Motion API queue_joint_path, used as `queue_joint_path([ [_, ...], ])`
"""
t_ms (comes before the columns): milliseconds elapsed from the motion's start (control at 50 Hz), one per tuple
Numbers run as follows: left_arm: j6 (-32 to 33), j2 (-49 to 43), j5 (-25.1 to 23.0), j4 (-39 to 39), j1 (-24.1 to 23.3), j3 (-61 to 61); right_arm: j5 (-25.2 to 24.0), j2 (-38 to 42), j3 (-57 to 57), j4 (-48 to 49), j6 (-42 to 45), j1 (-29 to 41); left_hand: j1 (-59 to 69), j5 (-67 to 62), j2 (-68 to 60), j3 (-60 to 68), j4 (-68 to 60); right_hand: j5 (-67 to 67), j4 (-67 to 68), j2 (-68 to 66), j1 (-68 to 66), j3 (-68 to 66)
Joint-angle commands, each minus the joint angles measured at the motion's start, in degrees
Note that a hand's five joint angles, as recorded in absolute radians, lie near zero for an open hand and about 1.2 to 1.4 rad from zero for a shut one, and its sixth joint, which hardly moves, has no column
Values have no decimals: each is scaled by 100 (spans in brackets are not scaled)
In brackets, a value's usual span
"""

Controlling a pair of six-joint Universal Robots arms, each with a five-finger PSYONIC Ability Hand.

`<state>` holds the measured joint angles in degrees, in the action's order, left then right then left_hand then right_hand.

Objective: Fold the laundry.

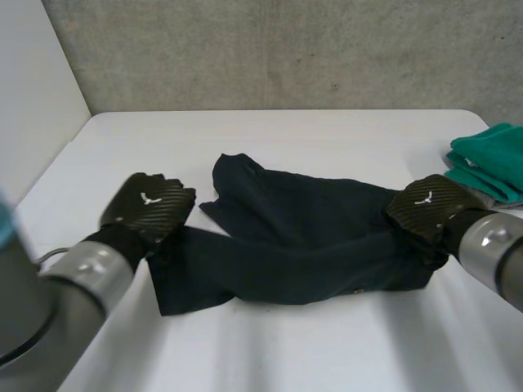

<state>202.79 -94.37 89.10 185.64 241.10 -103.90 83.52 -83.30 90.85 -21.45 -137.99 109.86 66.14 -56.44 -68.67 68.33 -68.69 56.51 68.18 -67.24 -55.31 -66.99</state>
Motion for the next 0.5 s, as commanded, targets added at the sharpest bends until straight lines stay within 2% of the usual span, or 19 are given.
queue_joint_path([
  [20, -2, -1529, 20, 640, 60, 1010, 50, 877, -251, 792, -210, -52, 1386, -1356, -1133, 1167, -1131, 1349, 1182, -1276, -2469, -1301],
  [140, -2, -2050, -24, 746, 25, 1521, 59, 1343, -410, 897, -430, -61, 1386, -1356, -1133, 1167, -1131, 1349, 1182, -1276, -2469, -1301],
  [240, 15, -2602, -16, 1446, 7, 2267, 129, 1431, -541, 1520, -746, -105, 1386, -1356, -1133, 1167, -1131, 1349, 1182, -1276, -2469, -1301],
  [340, 50, -3377, -33, 2037, 7, 3208, 401, 1667, -813, 2486, -1133, -114, 1386, -1356, -1133, 1167, -1131, 1349, 1182, -1276, -2469, -1301],
  [500, 639, -4730, -340, 2310, -19, 4878, 858, 2703, -1884, 2655, -1107, -61, 1386, -1356, -1133, 1167, -1131, 1349, 1182, -1276, -2469, -1301],
])
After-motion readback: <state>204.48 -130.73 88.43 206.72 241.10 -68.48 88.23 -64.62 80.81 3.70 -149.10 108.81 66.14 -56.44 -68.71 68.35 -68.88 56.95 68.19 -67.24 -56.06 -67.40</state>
